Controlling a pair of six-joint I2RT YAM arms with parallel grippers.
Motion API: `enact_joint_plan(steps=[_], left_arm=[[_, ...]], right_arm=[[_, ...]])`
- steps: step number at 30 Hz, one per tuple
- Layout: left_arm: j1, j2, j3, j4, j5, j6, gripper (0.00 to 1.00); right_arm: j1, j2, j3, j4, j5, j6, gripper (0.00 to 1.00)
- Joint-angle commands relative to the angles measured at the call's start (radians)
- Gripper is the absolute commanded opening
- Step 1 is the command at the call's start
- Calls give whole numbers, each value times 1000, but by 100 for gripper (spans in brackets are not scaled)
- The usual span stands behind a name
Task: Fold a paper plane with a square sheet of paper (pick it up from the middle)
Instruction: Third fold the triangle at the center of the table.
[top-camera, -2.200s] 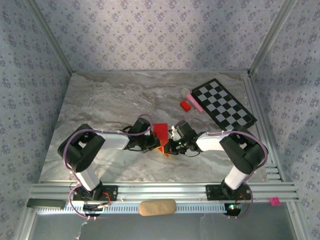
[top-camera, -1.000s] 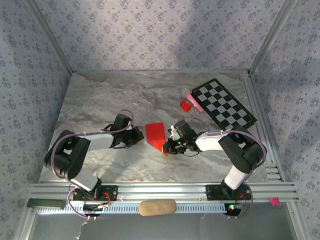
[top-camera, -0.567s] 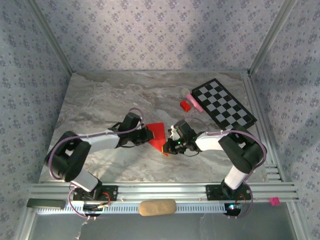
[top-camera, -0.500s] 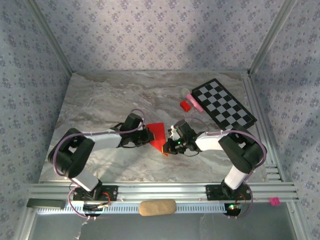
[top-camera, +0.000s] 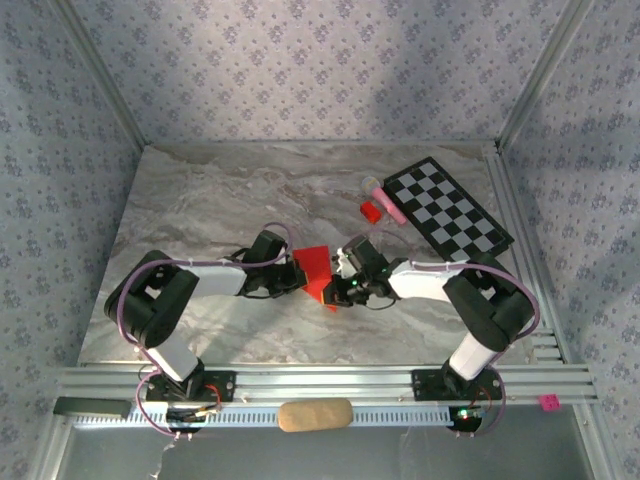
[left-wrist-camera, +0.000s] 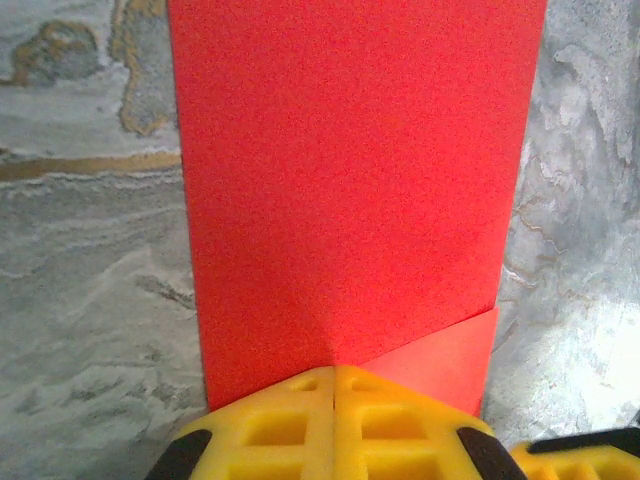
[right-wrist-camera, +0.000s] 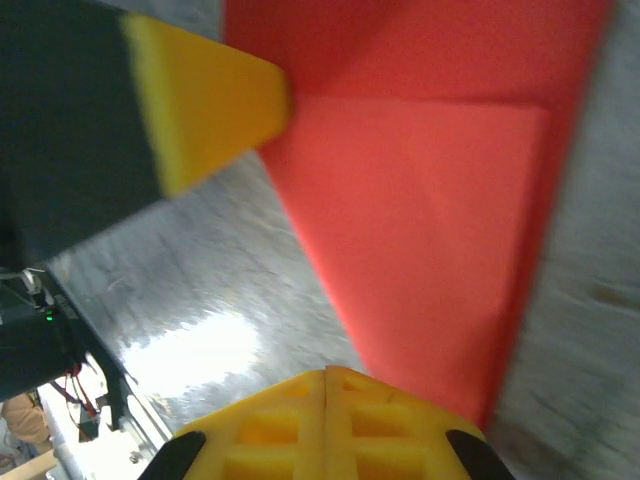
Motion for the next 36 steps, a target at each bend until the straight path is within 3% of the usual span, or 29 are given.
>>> enact_joint_plan(steps=[1,12,36], left_arm=[[5,44,-26,-60,-58,33,1],[6,46,-7,-71,-55,43,0],[19,76,1,-70,-46,52,0]], right_arm=[[11,30,73,-45,0,-32,3],[29,176,118,-50,54,-35,3],[-38,-103,-231,28,-10,0,7]])
